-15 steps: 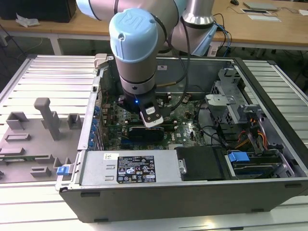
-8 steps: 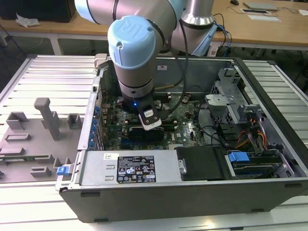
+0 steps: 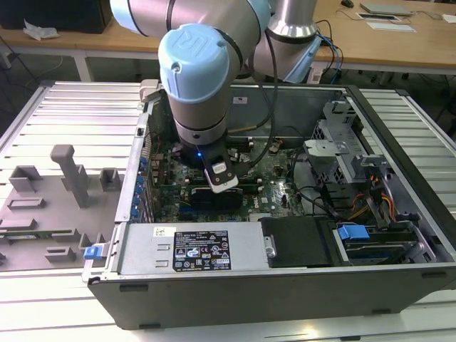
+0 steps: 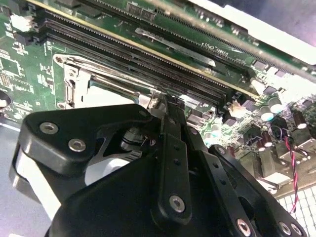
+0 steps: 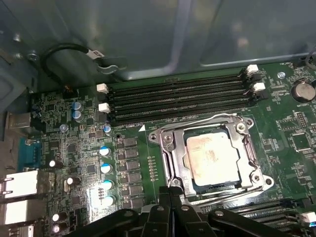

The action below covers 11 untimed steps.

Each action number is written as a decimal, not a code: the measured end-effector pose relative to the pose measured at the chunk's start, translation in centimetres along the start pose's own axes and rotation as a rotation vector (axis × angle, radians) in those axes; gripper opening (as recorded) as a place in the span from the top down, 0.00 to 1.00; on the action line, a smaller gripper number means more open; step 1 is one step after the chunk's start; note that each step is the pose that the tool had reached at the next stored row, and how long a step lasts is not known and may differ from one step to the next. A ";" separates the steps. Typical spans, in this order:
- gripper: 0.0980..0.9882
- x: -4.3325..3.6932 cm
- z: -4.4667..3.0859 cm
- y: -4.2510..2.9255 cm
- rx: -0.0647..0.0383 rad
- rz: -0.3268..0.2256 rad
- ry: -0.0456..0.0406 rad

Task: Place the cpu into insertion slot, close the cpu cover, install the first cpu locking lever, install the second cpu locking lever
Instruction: 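Install the second cpu locking lever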

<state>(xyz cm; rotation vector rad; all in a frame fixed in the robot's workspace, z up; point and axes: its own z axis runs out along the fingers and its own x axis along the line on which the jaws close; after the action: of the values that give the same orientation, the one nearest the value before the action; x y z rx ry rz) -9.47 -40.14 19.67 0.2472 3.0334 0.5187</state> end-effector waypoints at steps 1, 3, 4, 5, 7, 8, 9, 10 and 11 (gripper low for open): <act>0.99 0.00 -0.19 0.07 0.002 0.000 -0.0003; 0.99 -0.04 -1.07 0.38 0.008 -0.001 -0.0011; 0.99 -0.05 -1.50 0.53 0.011 -0.001 -0.0017; 0.99 -0.07 -1.90 0.67 0.016 -0.001 -0.0024; 0.99 -0.21 -2.44 0.89 0.036 -0.001 -0.0055; 0.99 -0.39 -2.43 0.92 0.048 0.000 -0.0070; 0.99 -0.53 -2.42 0.94 0.052 0.001 -0.0074; 0.99 -0.77 -2.41 0.97 0.056 0.002 -0.0078; 0.99 -1.33 -2.36 1.06 0.058 0.004 -0.0084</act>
<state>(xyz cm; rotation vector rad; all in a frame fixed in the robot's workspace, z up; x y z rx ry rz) -8.20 -40.15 22.28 0.2578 3.0435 0.4300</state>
